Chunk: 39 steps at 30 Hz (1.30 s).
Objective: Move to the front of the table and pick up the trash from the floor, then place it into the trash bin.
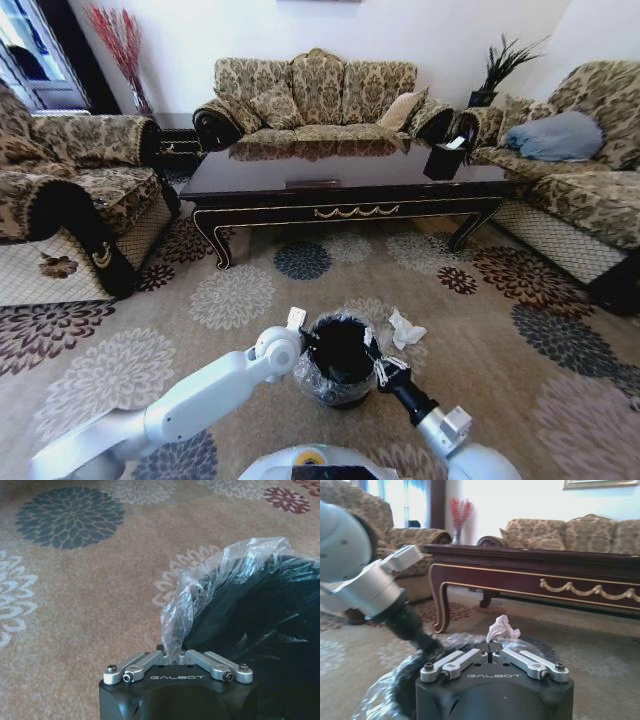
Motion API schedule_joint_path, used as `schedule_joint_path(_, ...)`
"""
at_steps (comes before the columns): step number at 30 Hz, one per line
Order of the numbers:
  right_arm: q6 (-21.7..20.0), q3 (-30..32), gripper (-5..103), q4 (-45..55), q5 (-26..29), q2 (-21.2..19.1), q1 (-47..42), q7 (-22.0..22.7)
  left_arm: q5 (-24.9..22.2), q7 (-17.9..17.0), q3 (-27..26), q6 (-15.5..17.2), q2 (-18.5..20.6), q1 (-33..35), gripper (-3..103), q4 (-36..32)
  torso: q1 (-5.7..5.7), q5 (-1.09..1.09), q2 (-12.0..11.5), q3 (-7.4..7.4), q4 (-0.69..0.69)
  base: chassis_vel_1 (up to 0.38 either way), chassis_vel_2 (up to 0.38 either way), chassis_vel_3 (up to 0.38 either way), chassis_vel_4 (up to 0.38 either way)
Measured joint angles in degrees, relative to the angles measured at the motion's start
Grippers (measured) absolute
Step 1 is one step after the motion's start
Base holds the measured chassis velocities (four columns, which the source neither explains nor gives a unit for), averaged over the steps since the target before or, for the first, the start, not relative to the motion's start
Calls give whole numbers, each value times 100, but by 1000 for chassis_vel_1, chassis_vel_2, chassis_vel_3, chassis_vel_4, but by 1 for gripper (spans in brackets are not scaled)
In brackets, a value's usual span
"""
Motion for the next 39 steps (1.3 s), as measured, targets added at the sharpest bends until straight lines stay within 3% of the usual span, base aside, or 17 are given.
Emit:
schedule_joint_path(3,76,3,13,-45,-172,23,-94,-144,10,-20,2,0,-20,49,3,-23,0,0,0,0,0,0,0,0,0)
schedule_joint_path(5,90,-4,13,-51,-205,38,-108,-159,11,-29,2,0,-23,67,3,-44,0,0,0,0,0,0,0,0,0)
schedule_joint_path(8,99,-20,30,-69,-232,69,-93,-163,19,-64,-18,0,-12,99,3,-66,0,0,0,0,0,0,0,0,0)
schedule_joint_path(11,101,-22,35,-79,-226,70,-86,-161,25,-79,-44,0,7,113,3,-68,0,0,0,0,0,0,0,0,0)
schedule_joint_path(14,119,-21,51,-88,-229,78,-96,-162,24,-76,-95,0,43,142,3,-108,0,0,0,0,0,0,0,0,0)
schedule_joint_path(17,149,-19,57,-91,-284,88,-100,-184,24,-67,-105,0,76,150,3,-128,0,0,0,0,0,0,0,0,0)
schedule_joint_path(18,213,-3,68,-101,-436,89,-100,-231,24,-46,-105,0,114,149,3,-140,0,0,0,0,0,0,0,0,0)
schedule_joint_path(21,330,30,73,-138,-671,78,-100,-319,24,-29,-105,0,133,142,3,-140,0,0,0,0,0,0,0,0,0)
schedule_joint_path(25,516,64,89,-218,-998,35,-110,-455,24,-22,-99,0,102,119,3,-134,0,0,0,0,0,0,0,0,0)
schedule_joint_path(27,730,123,98,-319,-1527,35,-67,-516,23,-20,-79,0,69,114,3,-134,-1,0,0,0,-1,0,0,0,0)
schedule_joint_path(28,730,123,98,-319,-1527,35,-67,-516,23,-20,-79,0,69,114,3,-134,-1,0,0,0,-1,0,0,0,0)
schedule_joint_path(32,1304,329,100,-529,-3060,137,112,-650,22,-19,-71,0,50,137,3,-134,0,0,0,0,0,0,0,0,0)
schedule_joint_path(39,1599,400,100,-557,-3644,142,192,-654,23,-19,-68,0,46,155,3,-140,0,0,0,0,0,0,0,0,0)
